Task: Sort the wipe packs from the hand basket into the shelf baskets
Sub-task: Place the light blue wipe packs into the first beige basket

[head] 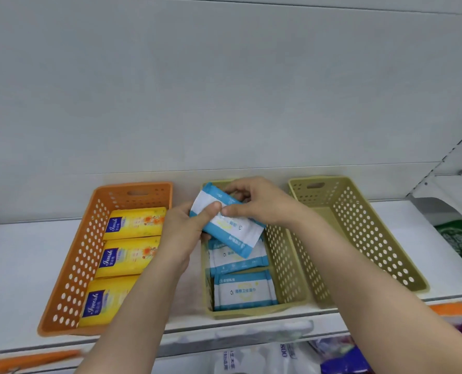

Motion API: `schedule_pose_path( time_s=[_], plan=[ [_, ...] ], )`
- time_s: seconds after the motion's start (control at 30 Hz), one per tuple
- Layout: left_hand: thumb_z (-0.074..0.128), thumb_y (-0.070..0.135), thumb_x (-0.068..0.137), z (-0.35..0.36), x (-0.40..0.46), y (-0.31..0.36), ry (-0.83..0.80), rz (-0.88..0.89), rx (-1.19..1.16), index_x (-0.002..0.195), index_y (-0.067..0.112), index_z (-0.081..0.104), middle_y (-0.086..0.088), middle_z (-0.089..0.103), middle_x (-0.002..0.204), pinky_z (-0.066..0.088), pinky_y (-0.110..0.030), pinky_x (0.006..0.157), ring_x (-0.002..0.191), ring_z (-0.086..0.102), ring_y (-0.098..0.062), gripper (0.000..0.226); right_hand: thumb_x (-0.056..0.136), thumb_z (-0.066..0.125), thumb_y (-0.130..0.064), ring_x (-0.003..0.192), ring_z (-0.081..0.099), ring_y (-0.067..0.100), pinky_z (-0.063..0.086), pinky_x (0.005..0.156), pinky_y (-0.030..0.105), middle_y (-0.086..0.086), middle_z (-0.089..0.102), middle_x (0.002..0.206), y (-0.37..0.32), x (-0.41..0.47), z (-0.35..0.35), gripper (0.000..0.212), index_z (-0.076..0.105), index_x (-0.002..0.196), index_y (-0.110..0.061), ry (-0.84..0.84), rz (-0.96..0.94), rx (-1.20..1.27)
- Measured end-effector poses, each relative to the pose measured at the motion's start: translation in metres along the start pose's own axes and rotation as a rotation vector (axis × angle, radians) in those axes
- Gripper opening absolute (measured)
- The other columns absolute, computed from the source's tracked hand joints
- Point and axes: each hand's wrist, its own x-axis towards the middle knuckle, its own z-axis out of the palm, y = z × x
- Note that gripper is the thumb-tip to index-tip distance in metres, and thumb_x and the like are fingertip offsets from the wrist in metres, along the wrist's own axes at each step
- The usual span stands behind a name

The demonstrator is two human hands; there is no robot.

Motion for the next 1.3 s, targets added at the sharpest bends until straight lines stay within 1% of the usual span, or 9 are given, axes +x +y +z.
schedule_pose_path(
  time_s=[0.1,0.2,0.3,0.37,0.5,0.6,0.77,1.03,1.3],
  plan=[
    [0.078,0.029,0.079,0.002,-0.001,0.003,-0.012,-0.033,-0.127,0.104,0.012,0.065,-0.005,0.076,0.090,0.057,-0.027,0.062,0.082,0.073,-0.019,0.034,0.085,0.076,-0.016,0.082,0.069,0.022,0.057,0.077,0.038,0.012,0.073,0.095,0.004,-0.004,0.011,0.017,0.069,0.100,-0.011,0.207,0.137,0.465],
    [0.078,0.022,0.079,0.003,-0.004,0.002,-0.030,-0.041,-0.093,0.099,0.010,0.063,-0.007,0.076,0.089,0.056,-0.026,0.061,0.081,0.074,-0.021,0.027,0.087,0.073,-0.013,0.088,0.073,0.024,0.061,0.078,0.039,0.015,0.073,0.106,0.012,-0.011,0.018,0.016,0.065,0.100,-0.008,0.186,0.269,0.767],
    [0.077,0.016,0.081,0.001,-0.008,0.001,0.036,0.015,-0.024,0.091,0.015,0.067,-0.008,0.075,0.088,0.053,-0.027,0.061,0.076,0.071,-0.017,0.015,0.078,0.083,-0.025,0.098,0.067,0.016,0.057,0.085,0.034,0.003,0.067,0.114,0.016,-0.015,0.011,0.045,0.054,0.111,-0.016,0.337,0.265,0.333],
    [0.079,0.019,0.080,-0.004,-0.009,0.003,0.035,0.048,0.040,0.090,0.017,0.073,-0.004,0.074,0.087,0.052,-0.026,0.060,0.075,0.070,-0.014,0.012,0.072,0.084,-0.032,0.116,0.054,0.006,0.045,0.097,0.026,-0.010,0.056,0.126,0.014,-0.018,0.000,0.069,0.045,0.129,-0.026,0.448,0.060,0.006],
    [0.081,0.023,0.076,-0.001,-0.015,0.008,-0.050,0.059,0.056,0.084,0.021,0.076,-0.001,0.075,0.079,0.053,-0.022,0.055,0.069,0.071,-0.013,0.009,0.074,0.082,-0.034,0.100,0.056,-0.013,0.040,0.080,0.002,-0.020,0.066,0.110,0.007,-0.023,-0.008,0.045,0.064,0.116,-0.033,0.057,-0.152,-0.173],
    [0.078,0.025,0.081,0.000,-0.021,-0.001,0.046,0.128,0.195,0.096,0.023,0.073,0.003,0.075,0.089,0.053,-0.024,0.066,0.084,0.070,-0.012,0.016,0.076,0.082,-0.035,0.079,0.061,-0.005,0.046,0.070,0.014,-0.017,0.069,0.087,0.015,-0.025,-0.007,0.022,0.072,0.094,-0.029,-0.001,-0.061,-0.262],
    [0.063,0.034,0.093,0.002,-0.039,-0.033,0.085,0.133,0.494,0.138,0.026,0.047,0.012,0.052,0.135,0.048,-0.032,0.095,0.120,0.051,-0.008,0.048,0.077,0.079,-0.042,0.089,0.060,0.014,0.051,0.080,0.032,-0.007,0.068,0.100,0.040,-0.033,0.002,0.031,0.071,0.103,-0.026,-0.046,0.097,-0.600],
    [0.044,0.025,0.103,0.011,-0.052,-0.053,0.095,0.067,0.435,0.151,0.026,0.029,0.018,0.042,0.119,0.032,0.008,0.055,0.078,0.037,0.041,0.051,0.082,0.075,-0.043,0.104,0.060,0.017,0.049,0.083,0.031,-0.004,0.066,0.115,0.056,-0.039,0.053,0.037,0.069,0.114,-0.025,-0.326,0.117,-0.644],
    [0.044,0.020,0.103,0.013,-0.049,-0.061,0.141,0.085,0.357,0.148,0.026,0.036,0.020,0.048,0.113,0.036,0.006,0.054,0.082,0.041,0.039,0.046,0.075,0.077,-0.050,0.095,0.061,0.024,0.046,0.067,0.032,0.002,0.064,0.102,0.070,-0.042,0.072,0.043,0.064,0.104,-0.020,-0.206,0.144,-0.902]
  ],
)
